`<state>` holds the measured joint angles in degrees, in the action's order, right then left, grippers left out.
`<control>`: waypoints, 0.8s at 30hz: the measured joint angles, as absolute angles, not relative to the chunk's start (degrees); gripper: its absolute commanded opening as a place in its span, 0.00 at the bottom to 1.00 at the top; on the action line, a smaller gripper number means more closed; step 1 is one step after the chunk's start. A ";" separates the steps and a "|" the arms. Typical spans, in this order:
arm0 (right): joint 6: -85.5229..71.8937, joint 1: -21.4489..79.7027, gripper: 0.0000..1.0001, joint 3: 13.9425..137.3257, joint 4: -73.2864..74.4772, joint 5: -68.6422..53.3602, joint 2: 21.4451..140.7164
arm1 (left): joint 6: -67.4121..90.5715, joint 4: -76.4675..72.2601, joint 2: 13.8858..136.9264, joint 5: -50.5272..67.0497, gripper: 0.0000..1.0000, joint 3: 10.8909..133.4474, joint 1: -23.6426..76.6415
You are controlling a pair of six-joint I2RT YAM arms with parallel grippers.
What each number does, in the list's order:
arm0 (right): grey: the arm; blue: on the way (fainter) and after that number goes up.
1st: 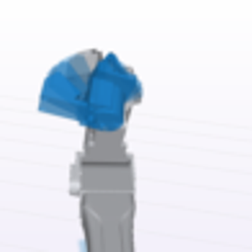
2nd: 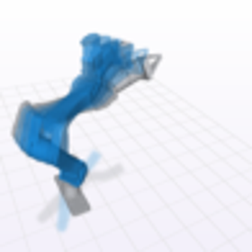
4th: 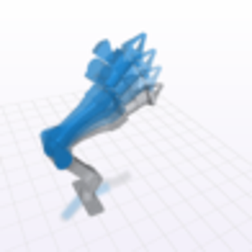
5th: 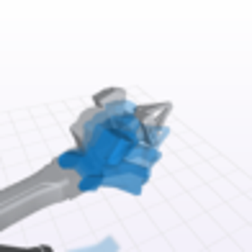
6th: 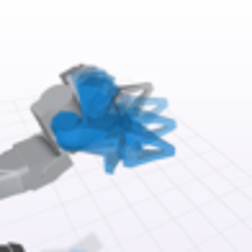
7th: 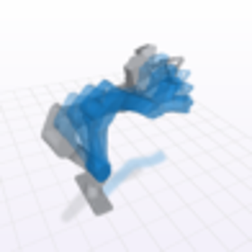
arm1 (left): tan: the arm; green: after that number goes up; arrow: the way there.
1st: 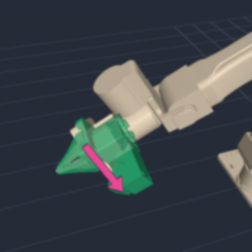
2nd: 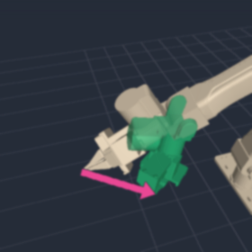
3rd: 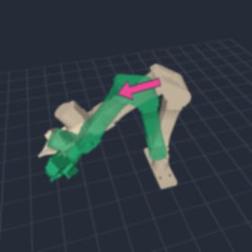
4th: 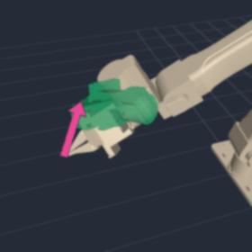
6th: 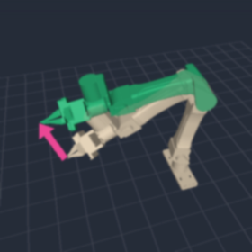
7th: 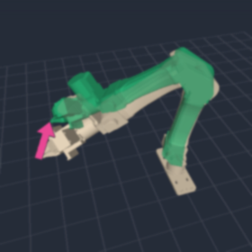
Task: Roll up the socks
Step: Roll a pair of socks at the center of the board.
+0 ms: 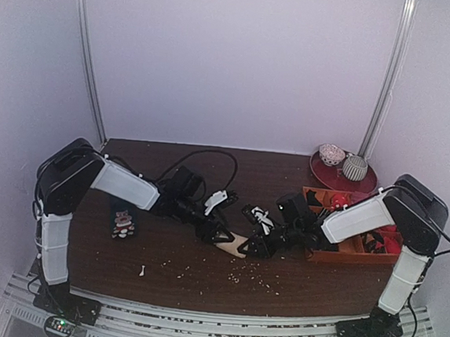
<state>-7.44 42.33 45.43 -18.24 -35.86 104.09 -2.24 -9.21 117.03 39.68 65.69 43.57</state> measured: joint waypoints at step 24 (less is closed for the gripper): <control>-12.23 37.56 0.23 50.78 -13.02 -47.48 109.84 | -0.93 -18.76 119.09 43.33 0.29 59.66 42.92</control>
<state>-12.23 37.56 50.78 -13.02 -47.48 109.84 -0.93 -18.76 119.09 43.33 59.66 42.92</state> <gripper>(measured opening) 0.232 0.402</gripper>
